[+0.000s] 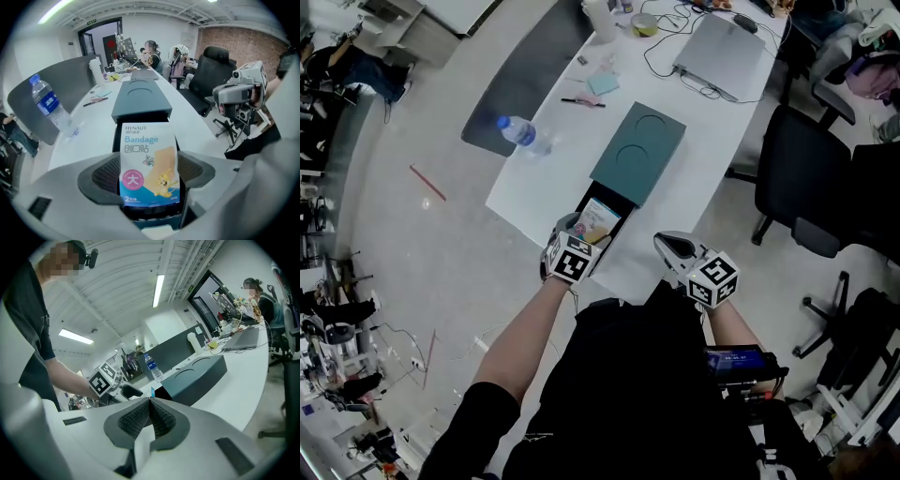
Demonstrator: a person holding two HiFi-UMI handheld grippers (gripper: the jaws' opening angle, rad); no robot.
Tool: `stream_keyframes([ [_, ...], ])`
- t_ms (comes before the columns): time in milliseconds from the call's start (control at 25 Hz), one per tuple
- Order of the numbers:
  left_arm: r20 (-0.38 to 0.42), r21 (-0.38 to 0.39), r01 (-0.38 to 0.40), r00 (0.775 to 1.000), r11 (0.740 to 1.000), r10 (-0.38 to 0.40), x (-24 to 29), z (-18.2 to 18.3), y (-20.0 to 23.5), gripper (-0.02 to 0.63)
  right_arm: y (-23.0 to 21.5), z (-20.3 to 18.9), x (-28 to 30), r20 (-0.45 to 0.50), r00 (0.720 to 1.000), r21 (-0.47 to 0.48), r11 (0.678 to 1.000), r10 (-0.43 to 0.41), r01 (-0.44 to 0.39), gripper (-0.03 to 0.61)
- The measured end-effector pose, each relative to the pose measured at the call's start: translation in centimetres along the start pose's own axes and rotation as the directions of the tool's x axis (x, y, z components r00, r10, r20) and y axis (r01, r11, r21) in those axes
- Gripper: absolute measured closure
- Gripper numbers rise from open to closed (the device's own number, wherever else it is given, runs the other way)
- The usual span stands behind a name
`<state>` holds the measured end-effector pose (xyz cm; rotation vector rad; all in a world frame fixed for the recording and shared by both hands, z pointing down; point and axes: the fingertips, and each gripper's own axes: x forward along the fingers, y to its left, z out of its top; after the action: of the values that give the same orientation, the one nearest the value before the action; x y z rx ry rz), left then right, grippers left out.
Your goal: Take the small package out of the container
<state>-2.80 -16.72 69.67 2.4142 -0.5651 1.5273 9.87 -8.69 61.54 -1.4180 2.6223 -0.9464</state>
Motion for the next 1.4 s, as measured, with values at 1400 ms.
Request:
stream_keyframes([
  [1400,0.419,-0.305,-0.033,0.893,0.952,0.165,-13.0,-4.2,3.3,0.233,6.8,2.0,4.4,-0.025,0.998,-0.150,0.987,0.054,-0.057,0.552],
])
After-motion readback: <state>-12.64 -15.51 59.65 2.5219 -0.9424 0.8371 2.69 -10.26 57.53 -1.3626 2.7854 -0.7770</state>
